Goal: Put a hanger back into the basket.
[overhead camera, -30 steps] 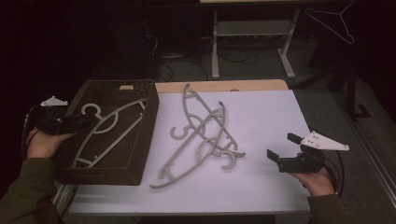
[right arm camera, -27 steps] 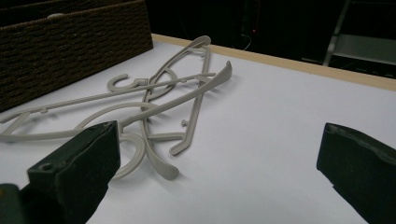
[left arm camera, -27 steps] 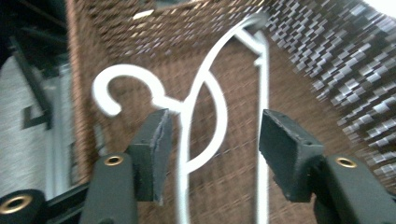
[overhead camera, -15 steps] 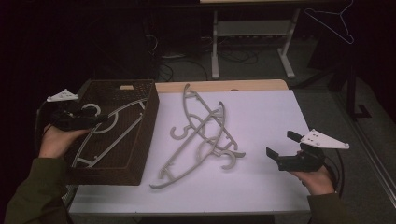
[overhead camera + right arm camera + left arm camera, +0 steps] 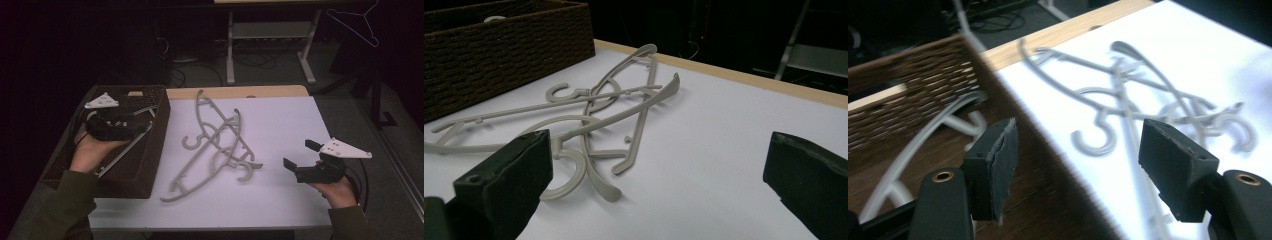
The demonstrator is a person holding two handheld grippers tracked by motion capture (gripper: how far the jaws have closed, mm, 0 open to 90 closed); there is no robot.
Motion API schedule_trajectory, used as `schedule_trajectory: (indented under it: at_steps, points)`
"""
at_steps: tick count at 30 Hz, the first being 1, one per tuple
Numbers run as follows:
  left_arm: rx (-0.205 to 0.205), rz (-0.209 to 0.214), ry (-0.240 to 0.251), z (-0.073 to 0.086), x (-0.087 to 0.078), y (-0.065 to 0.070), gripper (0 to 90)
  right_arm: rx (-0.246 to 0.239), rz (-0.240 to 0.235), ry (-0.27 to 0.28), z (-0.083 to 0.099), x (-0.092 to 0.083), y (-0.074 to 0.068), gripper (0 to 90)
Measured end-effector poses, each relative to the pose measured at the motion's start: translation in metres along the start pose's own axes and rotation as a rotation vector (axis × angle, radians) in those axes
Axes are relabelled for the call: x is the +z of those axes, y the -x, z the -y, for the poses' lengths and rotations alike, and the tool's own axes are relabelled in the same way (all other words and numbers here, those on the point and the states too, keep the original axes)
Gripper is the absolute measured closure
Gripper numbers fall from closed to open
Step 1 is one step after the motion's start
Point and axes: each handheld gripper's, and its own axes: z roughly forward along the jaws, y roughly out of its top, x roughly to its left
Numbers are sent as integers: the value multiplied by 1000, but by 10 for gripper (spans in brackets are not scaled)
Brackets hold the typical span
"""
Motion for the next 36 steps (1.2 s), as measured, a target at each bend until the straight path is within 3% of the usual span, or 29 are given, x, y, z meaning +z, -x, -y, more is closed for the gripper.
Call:
schedule_trajectory:
  at_steps: [10,17,28,36]
  points:
    - [51,91,-11,-11,41,57,307,2,-9,-1,0,2,0,0]
    - [49,150,-21,-2,71,90,307,-3,-20,-2,0,4,-2,0]
    - [100,175,-126,33,110,117,316,-1,-22,-10,1,6,-3,0]
    - [148,187,-222,61,134,131,370,-5,-22,-15,3,8,-3,0]
